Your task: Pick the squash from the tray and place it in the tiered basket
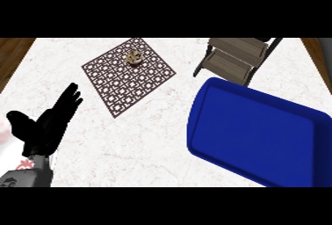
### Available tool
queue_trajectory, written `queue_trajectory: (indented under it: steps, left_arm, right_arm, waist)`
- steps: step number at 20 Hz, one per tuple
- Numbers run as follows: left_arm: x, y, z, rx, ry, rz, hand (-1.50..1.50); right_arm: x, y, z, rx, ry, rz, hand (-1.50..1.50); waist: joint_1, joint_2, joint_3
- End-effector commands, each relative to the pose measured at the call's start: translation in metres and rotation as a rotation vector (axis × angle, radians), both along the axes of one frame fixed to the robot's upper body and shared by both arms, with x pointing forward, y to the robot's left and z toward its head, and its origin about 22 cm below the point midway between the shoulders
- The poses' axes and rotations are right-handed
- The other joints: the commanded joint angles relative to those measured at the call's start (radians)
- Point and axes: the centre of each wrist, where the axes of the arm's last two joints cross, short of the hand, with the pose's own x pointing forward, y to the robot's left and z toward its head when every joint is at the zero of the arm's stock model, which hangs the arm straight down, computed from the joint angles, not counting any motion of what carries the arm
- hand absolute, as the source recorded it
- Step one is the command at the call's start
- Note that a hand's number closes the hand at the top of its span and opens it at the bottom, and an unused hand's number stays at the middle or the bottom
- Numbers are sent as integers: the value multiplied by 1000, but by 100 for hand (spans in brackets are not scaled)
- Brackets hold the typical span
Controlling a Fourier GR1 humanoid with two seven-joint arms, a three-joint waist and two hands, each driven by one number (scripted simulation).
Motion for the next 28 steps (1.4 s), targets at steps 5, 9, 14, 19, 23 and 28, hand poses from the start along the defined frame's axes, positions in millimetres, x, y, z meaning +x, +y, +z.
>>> queue_trajectory:
  steps: [5,9,14,19,23,28]
  left_arm:
    - [-1,0,-3,12,-4,-4,0]
    - [-4,-4,-5,-6,-2,-9,0]
    - [-6,5,-2,7,12,-6,0]
    - [1,-3,11,-5,-5,2,0]
    - [-15,-4,-1,1,-3,8,0]
    - [-5,-4,8,13,-8,-7,0]
  right_arm:
    - [21,-2,11,42,-52,11,-150]
    - [28,26,-6,28,-74,-2,-150]
    - [29,11,-1,217,-97,4,-150]
    - [25,-7,10,445,-208,5,-150]
    - [22,-37,26,586,-283,-44,-150]
    - [12,-77,31,712,-416,-116,-150]
  waist:
    - [6,1,0]
    - [7,1,0]
    - [0,-1,0]
    - [-9,-2,1]
    - [2,-1,1]
    - [-9,-2,1]
